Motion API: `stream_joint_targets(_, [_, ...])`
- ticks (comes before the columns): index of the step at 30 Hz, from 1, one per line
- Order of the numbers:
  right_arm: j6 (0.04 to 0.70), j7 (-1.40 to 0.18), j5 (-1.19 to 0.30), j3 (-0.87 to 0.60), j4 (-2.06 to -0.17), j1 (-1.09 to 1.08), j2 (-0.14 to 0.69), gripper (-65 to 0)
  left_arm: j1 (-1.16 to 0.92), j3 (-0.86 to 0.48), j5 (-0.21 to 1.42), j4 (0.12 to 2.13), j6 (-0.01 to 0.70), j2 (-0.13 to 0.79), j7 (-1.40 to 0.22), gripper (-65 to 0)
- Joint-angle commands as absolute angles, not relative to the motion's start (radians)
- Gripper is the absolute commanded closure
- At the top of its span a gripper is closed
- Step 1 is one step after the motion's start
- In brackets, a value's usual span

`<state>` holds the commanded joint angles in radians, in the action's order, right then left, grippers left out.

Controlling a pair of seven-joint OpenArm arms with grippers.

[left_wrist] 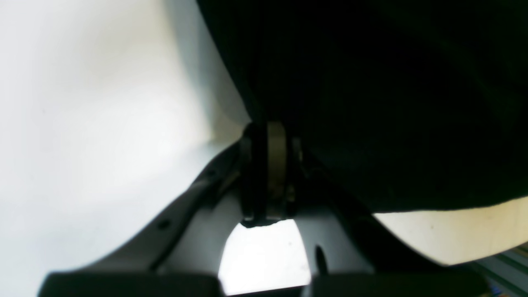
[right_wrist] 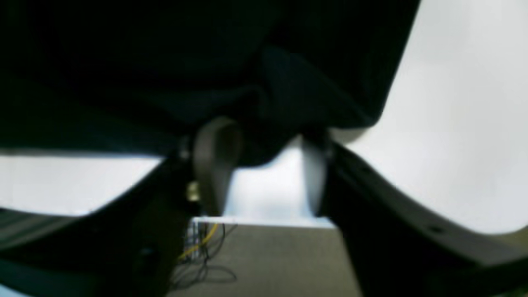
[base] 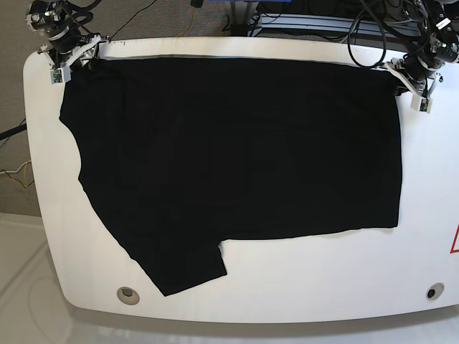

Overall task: Fold the T-shirt properly
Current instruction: 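Drag both held corners toward the arms, pulling the shirt flat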

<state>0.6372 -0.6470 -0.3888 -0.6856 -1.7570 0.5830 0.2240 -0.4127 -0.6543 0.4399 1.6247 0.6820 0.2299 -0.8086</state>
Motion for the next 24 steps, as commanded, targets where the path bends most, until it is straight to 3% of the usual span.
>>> stream_joint_targets(7, [0.632, -0.644, -0.371, -0.678, -1.762, 0.579, 0.226, -33.3, -0.418, -0.658, 0.44, 1.63, 0.683, 0.227, -0.809, -0.9])
stream_joint_targets(11, [0.635, -0.643, -0.365, -0.68, -1.766, 0.577, 0.225, -31.8, -0.424, -0.66, 0.438, 1.634, 0.683, 0.227, -0.815, -3.9])
stream_joint_targets(15, [0.641, -0.638, -0.36, -0.679, -1.769, 0.575, 0.226, -24.7, -0.439, -0.655, 0.432, 1.634, 0.686, 0.227, -0.811, -12.0])
stream_joint_targets(17, [0.641, -0.64, -0.358, -0.679, -1.771, 0.574, 0.226, -15.6, -0.452, -0.654, 0.429, 1.632, 0.688, 0.224, -0.814, -14.4])
stream_joint_targets(19, [0.649, -0.636, -0.356, -0.683, -1.765, 0.571, 0.223, -0.2, -0.453, -0.65, 0.43, 1.647, 0.683, 0.225, -0.801, -17.3])
stream_joint_targets(24, [0.647, -0.621, -0.324, -0.681, -1.769, 0.566, 0.224, -3.0, -0.457, -0.651, 0.431, 1.66, 0.681, 0.224, -0.797, -19.8])
